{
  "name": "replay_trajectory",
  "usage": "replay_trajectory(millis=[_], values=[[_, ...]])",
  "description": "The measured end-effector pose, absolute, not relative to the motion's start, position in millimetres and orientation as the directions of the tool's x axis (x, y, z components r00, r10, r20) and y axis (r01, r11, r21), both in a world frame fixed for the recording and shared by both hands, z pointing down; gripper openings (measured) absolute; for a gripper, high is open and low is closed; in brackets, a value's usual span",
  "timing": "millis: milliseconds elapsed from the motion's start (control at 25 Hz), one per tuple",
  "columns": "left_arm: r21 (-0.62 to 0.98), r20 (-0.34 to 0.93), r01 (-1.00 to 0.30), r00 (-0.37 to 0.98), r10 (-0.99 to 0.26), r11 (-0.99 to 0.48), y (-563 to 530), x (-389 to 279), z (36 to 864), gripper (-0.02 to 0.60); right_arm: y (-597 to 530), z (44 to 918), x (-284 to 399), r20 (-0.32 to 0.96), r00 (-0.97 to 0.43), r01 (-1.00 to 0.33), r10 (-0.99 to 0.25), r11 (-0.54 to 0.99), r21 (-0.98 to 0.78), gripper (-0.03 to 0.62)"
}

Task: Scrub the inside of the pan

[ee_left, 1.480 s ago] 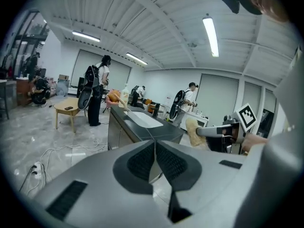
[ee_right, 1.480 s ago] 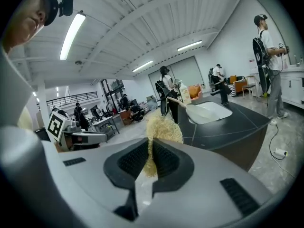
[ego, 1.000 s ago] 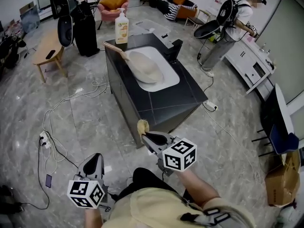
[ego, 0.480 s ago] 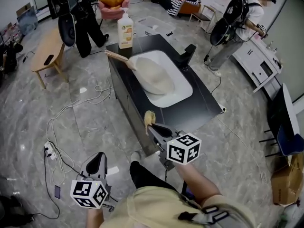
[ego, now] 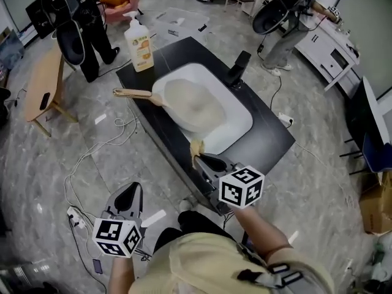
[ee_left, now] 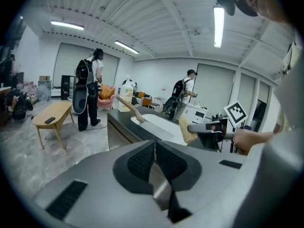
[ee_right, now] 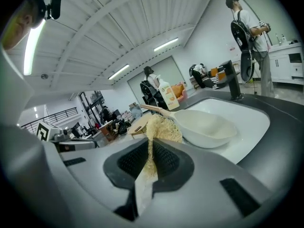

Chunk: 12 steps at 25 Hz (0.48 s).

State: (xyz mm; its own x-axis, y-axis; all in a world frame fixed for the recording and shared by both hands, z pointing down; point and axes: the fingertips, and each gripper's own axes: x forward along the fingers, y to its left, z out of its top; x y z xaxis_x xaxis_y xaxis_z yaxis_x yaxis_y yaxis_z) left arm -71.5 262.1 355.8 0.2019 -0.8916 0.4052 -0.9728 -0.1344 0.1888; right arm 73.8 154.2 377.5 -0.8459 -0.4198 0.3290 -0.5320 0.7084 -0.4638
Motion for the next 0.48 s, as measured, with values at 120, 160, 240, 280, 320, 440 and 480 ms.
replay_trajectory(millis=[120, 160, 240, 280, 320, 440, 480], values=[[0.166, 0.414, -0.968, 0.244, -0.877, -0.191, 231.1, -72.9, 355.0, 0.023, 140.8, 380.3, 81.9, 0.336, -0.824, -0.566, -0.456, 0.677, -0.470, 0.038], [0.164, 0.412, -0.964, 0.261, -0.873, -0.210, 221.0, -71.9, 354.0, 0.025, 136.2, 380.6, 85.2, 0.339, -0.816, -0.578, -0.469, 0.669, -0.467, 0.038], [0.154, 0.413, -0.955, 0.296, -0.861, -0.254, 201.0, -70.1, 352.6, 0.025, 126.7, 381.2, 90.9, 0.344, -0.797, -0.604, -0.496, 0.650, -0.461, 0.037], [0.142, 0.418, -0.950, 0.312, -0.853, -0.278, 191.3, -69.6, 352.9, 0.025, 122.5, 381.8, 93.4, 0.346, -0.787, -0.617, -0.510, 0.638, -0.462, 0.038], [0.126, 0.426, -0.945, 0.327, -0.844, -0.302, 181.9, -69.2, 354.1, 0.025, 119.0, 382.7, 95.8, 0.349, -0.777, -0.629, -0.524, 0.625, -0.462, 0.038], [0.090, 0.448, -0.923, 0.374, -0.812, -0.375, 152.4, -68.7, 361.2, 0.025, 108.6, 385.8, 104.2, 0.364, -0.738, -0.673, -0.568, 0.584, -0.453, 0.038], [0.088, 0.450, -0.913, 0.393, -0.802, -0.399, 141.3, -69.2, 364.1, 0.025, 103.8, 386.5, 106.3, 0.370, -0.721, -0.691, -0.586, 0.567, -0.449, 0.038]])
